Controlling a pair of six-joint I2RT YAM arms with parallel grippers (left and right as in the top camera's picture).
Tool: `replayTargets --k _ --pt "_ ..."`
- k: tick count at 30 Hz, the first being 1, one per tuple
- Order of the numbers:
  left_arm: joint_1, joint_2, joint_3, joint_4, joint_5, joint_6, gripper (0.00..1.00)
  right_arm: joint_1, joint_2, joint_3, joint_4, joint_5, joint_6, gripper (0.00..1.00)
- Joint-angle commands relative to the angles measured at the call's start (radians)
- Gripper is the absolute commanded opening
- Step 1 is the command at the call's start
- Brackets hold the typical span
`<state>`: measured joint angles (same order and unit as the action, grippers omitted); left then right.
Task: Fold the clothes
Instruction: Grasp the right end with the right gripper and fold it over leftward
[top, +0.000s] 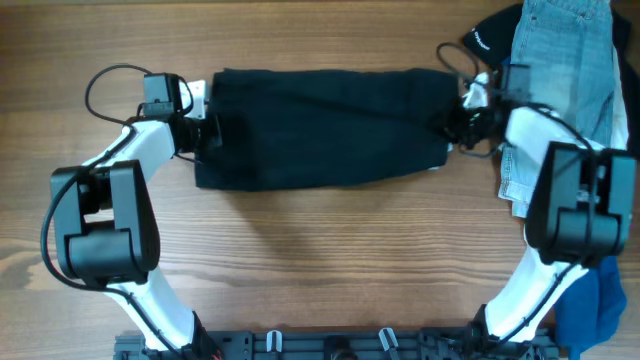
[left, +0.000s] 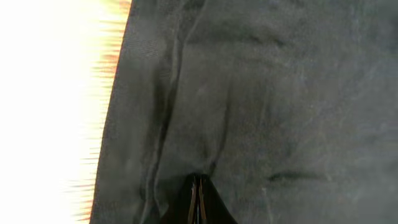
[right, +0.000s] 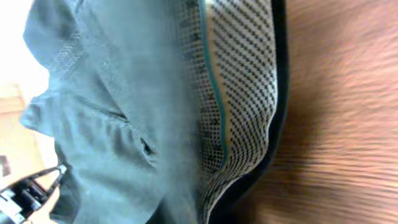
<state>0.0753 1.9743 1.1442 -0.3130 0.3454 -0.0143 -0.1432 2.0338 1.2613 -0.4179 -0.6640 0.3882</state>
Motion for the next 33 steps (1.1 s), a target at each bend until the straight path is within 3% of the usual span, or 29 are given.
replayTargets --k 1,5,8,16,20,25,29,33 --pt "-0.031 0.032 -0.010 -0.012 0.051 -0.077 0.04 -0.031 -0.098 0.148 -0.097 0.038 -0.149 0.04" --pt "-0.099 0.015 -0.010 0.014 0.069 -0.127 0.04 0.044 -0.099 0.293 -0.252 0.043 -0.206 0.04" --pt "-0.141 0.015 -0.010 0.038 0.053 -0.153 0.04 0.176 -0.099 0.335 -0.255 0.081 -0.158 0.04" --pt "-0.147 0.015 -0.010 0.056 0.039 -0.159 0.04 0.562 -0.097 0.334 0.026 0.236 0.169 0.04" --pt "-0.147 0.015 -0.010 0.056 0.038 -0.159 0.04 0.649 -0.094 0.334 0.106 0.346 0.225 0.04" --pt "-0.140 -0.010 -0.008 0.030 0.034 -0.159 0.04 0.558 -0.118 0.338 0.063 0.315 0.197 0.04" --pt "-0.091 -0.103 0.032 -0.139 -0.033 -0.152 0.04 0.411 -0.229 0.338 -0.080 0.315 0.076 0.04" --pt "-0.073 -0.126 0.042 -0.178 -0.032 -0.148 0.04 0.281 -0.284 0.344 -0.187 0.276 -0.032 0.04"
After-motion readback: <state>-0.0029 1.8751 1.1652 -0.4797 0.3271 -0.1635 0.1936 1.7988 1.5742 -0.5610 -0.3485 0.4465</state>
